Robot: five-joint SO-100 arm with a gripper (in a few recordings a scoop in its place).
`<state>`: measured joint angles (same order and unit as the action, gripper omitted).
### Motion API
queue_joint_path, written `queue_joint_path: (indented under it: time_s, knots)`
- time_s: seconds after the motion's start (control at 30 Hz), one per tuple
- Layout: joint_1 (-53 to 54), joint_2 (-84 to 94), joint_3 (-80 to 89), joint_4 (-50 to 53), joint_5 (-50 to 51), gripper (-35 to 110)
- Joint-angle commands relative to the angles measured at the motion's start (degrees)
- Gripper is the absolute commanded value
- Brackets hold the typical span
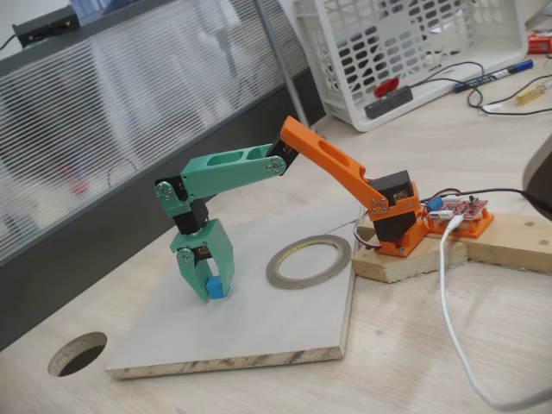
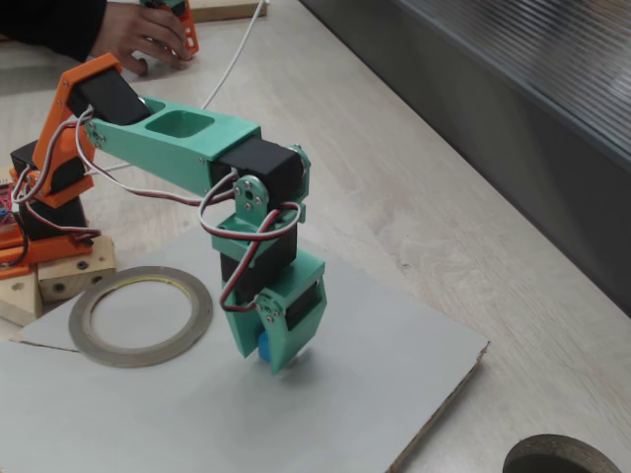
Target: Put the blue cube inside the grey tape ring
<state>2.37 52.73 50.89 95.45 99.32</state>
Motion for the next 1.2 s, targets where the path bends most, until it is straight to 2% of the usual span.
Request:
queue_joint_path:
  time_s: [0.0, 0.53, 0.83, 1.17]
  knots:
    - [0.62, 1.32, -0.53, 0.53, 0.09, 25]
    - [0.62, 1.23, -0.53, 0.44, 0.35, 25]
    - [0.97, 1.49, -0.44, -8.44, 0.09, 5]
    - [0.70, 1.58, 0.26, -8.44, 0.44, 4]
